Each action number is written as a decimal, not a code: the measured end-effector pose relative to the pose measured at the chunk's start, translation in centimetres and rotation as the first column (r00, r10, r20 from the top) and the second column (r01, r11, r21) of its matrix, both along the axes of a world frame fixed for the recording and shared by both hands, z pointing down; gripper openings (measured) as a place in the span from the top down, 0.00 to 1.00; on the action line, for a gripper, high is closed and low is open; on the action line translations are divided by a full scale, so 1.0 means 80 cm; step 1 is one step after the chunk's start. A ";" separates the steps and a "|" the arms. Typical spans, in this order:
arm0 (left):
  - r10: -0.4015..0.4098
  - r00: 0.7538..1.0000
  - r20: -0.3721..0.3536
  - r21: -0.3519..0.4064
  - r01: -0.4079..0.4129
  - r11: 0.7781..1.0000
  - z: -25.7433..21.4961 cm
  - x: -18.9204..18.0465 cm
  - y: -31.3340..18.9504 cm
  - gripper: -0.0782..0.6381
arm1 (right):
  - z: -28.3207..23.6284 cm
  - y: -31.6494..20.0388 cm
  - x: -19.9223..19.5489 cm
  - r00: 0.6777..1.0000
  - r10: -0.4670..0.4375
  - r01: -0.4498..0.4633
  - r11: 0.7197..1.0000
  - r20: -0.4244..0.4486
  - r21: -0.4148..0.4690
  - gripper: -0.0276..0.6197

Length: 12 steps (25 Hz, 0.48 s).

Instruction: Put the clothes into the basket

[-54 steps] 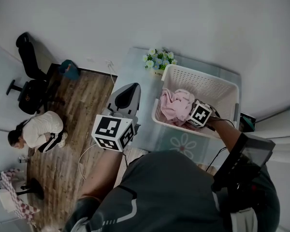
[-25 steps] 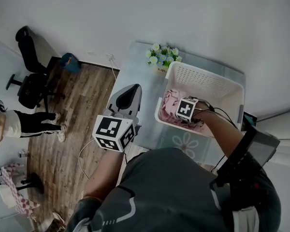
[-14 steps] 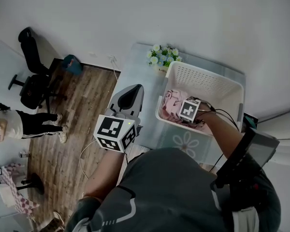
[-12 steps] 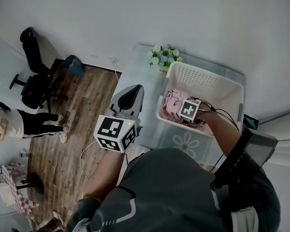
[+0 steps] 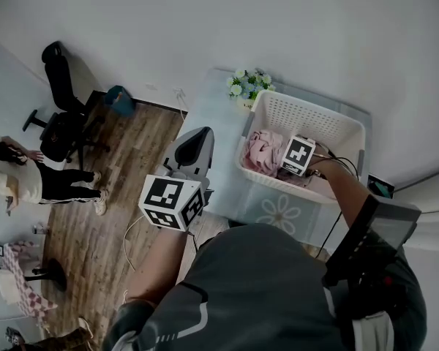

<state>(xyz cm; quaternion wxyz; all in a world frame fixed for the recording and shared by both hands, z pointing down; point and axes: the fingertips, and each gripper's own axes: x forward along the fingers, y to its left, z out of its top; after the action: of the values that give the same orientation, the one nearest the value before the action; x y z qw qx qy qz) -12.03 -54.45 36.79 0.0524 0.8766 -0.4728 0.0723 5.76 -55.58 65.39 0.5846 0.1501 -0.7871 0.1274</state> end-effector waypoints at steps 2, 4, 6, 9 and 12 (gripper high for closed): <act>0.008 1.000 -0.003 0.005 -0.008 1.000 -0.006 0.006 0.014 0.88 | -0.033 -0.003 0.005 0.999 0.021 -0.022 0.998 0.028 0.057 0.34; 0.010 1.000 -0.011 0.009 -0.009 1.000 -0.011 0.011 0.026 0.88 | -0.065 -0.007 0.011 0.996 0.055 -0.062 0.993 0.072 0.104 0.34; 0.008 1.000 -0.015 0.014 -0.008 1.000 -0.014 0.017 0.036 0.88 | -0.098 -0.012 0.017 0.984 0.107 -0.125 0.984 0.145 0.127 0.35; 0.012 1.000 -0.017 0.021 -0.012 1.000 -0.020 0.028 0.051 0.88 | -0.149 -0.012 0.026 0.957 0.152 -0.197 0.965 0.246 0.171 0.35; 0.028 0.999 -0.023 0.017 -0.028 0.999 -0.023 0.040 0.069 0.88 | -0.205 -0.002 0.031 0.927 0.161 -0.248 0.941 0.340 0.229 0.35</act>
<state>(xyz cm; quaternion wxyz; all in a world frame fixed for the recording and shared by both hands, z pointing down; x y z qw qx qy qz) -8.79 -48.92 34.94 0.0498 0.8843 -0.4604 0.0589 8.24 -55.71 48.99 0.4085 0.2872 -0.8602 0.1032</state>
